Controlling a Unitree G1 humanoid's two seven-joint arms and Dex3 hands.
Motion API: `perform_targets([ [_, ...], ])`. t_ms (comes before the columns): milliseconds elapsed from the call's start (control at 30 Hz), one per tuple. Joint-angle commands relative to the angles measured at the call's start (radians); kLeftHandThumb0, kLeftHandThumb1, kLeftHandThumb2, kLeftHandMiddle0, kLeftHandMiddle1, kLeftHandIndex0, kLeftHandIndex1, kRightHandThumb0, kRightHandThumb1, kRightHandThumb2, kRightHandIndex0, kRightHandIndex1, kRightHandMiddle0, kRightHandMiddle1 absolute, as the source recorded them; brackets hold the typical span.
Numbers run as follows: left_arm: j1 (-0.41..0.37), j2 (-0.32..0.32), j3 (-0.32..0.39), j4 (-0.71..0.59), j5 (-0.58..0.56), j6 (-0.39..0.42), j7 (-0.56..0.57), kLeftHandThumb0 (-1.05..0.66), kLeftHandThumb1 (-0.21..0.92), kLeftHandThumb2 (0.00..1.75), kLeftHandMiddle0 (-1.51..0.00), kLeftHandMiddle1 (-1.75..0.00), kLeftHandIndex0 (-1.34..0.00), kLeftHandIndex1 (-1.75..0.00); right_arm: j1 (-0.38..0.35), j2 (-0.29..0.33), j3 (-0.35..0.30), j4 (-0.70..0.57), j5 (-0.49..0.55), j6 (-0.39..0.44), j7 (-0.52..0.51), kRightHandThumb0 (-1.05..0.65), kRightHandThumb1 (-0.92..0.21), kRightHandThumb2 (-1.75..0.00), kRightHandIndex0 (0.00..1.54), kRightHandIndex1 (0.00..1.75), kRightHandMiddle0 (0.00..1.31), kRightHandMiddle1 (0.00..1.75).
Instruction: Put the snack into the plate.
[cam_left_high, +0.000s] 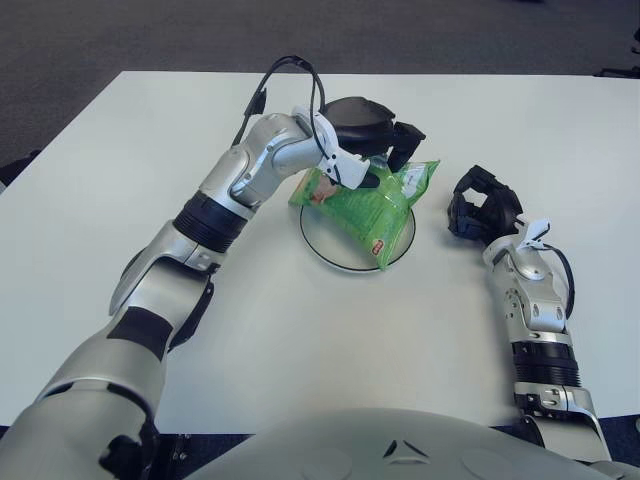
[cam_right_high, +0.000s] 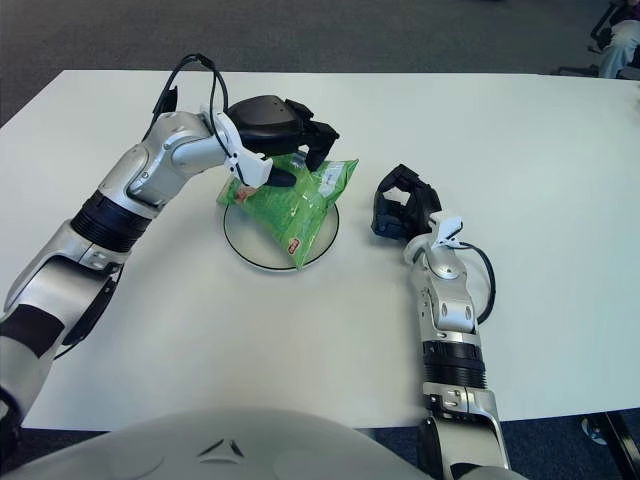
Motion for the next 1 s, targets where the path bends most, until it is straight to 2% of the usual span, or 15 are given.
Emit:
perform_targets([
  [0,-0.039,0.019,-0.014,-0.006,-0.002,-0.010,-0.042,0.40,0.43,1.17,-0.51,-1.74,-0.02,-1.26,0.062,0.019,0.014,0.052,-0.006,0.068,0.002,-0.50,-0.27,-1.37,1.31,1.75,0.65,1.75],
  [67,-0.049,0.023,-0.024,-0.001,0.001,-0.019,-0.065,0.40,0.46,1.11,-0.49,-1.73,-0.01,-1.17,0.062,0.019,0.013,0.051,-0.005,0.067,0.003,-0.50,-0.27,-1.37,1.31,1.75,0.65,1.75],
  [133,-0.054,0.025,-0.031,0.006,0.000,-0.024,-0.081,0.37,0.69,0.75,-0.41,-1.65,0.00,-0.99,0.062,0.019,0.013,0.050,-0.006,0.067,0.002,-0.50,-0.27,-1.37,1.31,1.75,0.65,1.75],
  [167,-0.055,0.026,-0.032,0.008,-0.002,-0.026,-0.087,0.21,0.66,0.74,-0.37,-1.61,0.00,-0.95,0.062,0.019,0.013,0.050,-0.007,0.068,0.001,-0.50,-0.27,-1.37,1.31,1.75,0.65,1.75],
  [200,-0.062,0.026,-0.038,0.009,-0.005,-0.028,-0.102,-0.04,0.60,0.78,-0.30,-1.55,0.00,-0.89,0.062,0.019,0.013,0.050,-0.008,0.069,-0.001,-0.50,-0.27,-1.37,1.31,1.75,0.65,1.75],
  [233,-0.066,0.026,-0.041,0.010,-0.007,-0.029,-0.113,-0.21,0.54,0.82,-0.24,-1.49,0.00,-0.82,0.062,0.019,0.014,0.050,-0.009,0.069,-0.002,-0.50,-0.27,-1.37,1.31,1.75,0.65,1.75],
  [367,-0.089,0.039,-0.053,0.024,-0.028,-0.066,-0.162,-0.49,0.49,0.85,-0.12,-1.27,0.00,-0.61,0.063,0.019,0.014,0.049,-0.010,0.069,-0.003,-0.50,-0.27,-1.37,1.31,1.75,0.65,1.75],
  [567,-0.107,0.045,-0.057,0.049,-0.054,-0.106,-0.198,-0.65,0.56,0.75,-0.07,-1.05,0.00,-0.40,0.063,0.021,0.012,0.047,-0.008,0.070,-0.004,-0.50,-0.27,-1.37,1.30,1.75,0.65,1.75],
  [867,-0.123,0.047,-0.051,0.099,-0.117,-0.161,-0.239,-0.73,0.62,0.67,-0.01,-0.91,0.00,-0.33,0.064,0.019,0.016,0.046,-0.015,0.066,-0.006,-0.50,-0.28,-1.37,1.31,1.75,0.65,1.75],
  [967,-0.127,0.050,-0.045,0.115,-0.139,-0.170,-0.252,-0.76,0.65,0.64,0.00,-0.82,0.00,-0.34,0.064,0.017,0.017,0.046,-0.016,0.067,-0.007,-0.50,-0.28,-1.37,1.31,1.75,0.65,1.75],
])
